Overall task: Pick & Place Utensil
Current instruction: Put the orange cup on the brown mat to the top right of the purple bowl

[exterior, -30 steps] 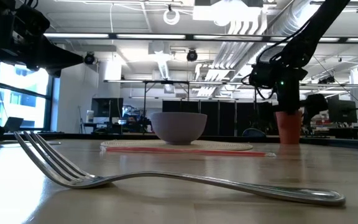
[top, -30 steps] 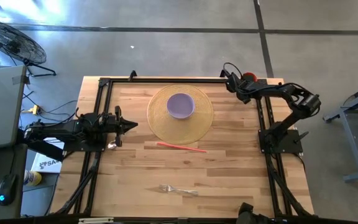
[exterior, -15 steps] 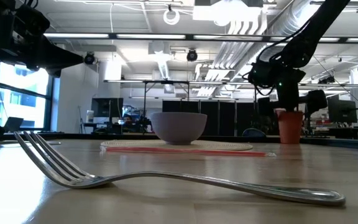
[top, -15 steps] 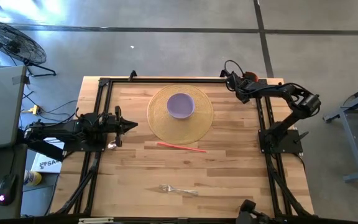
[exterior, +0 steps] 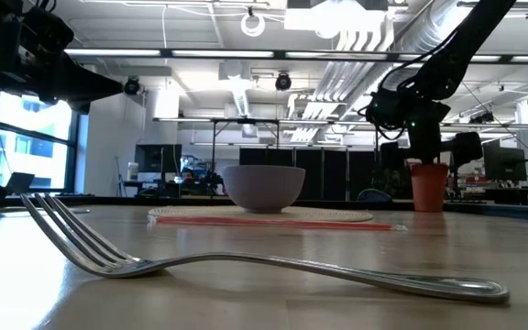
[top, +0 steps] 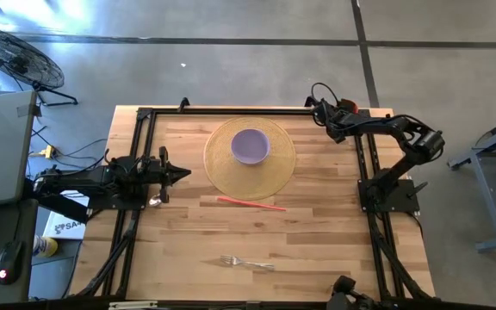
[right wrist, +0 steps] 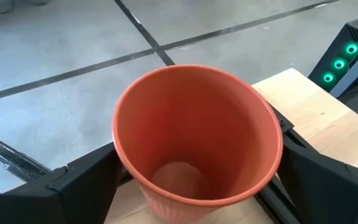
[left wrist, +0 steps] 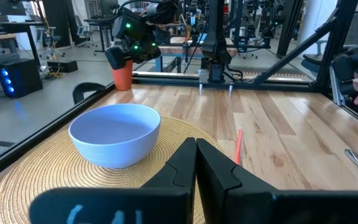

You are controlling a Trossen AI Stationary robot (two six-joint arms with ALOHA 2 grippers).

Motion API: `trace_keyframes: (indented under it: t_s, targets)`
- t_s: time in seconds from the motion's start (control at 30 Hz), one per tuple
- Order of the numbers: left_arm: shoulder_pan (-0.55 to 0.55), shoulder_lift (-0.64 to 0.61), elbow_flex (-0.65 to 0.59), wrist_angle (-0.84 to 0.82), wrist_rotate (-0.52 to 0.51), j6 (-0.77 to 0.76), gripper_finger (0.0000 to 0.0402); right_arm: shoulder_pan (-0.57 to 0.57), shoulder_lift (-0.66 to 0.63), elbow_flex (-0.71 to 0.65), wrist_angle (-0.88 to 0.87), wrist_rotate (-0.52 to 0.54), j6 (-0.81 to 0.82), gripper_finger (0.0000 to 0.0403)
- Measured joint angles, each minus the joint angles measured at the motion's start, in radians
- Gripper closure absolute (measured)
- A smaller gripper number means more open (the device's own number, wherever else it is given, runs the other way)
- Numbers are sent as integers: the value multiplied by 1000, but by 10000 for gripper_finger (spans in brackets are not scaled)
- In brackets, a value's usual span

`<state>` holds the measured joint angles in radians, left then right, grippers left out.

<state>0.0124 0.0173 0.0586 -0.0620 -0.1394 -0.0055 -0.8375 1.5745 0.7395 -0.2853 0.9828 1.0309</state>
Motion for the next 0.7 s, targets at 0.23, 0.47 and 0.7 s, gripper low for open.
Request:
trace_keyframes:
  t_s: [0.23, 0.47, 0.7]
  targets:
    - [0, 0, 0, 0, 0, 0, 394, 0, 0, 0, 6, 8, -13, 40]
    - [0, 0, 0, 0, 0, 0, 394, 8, 0, -2, 3, 7, -66, 53]
    - [0, 0, 0, 0, 0, 0, 394, 77, 0, -2, -52, 32, -50, 54]
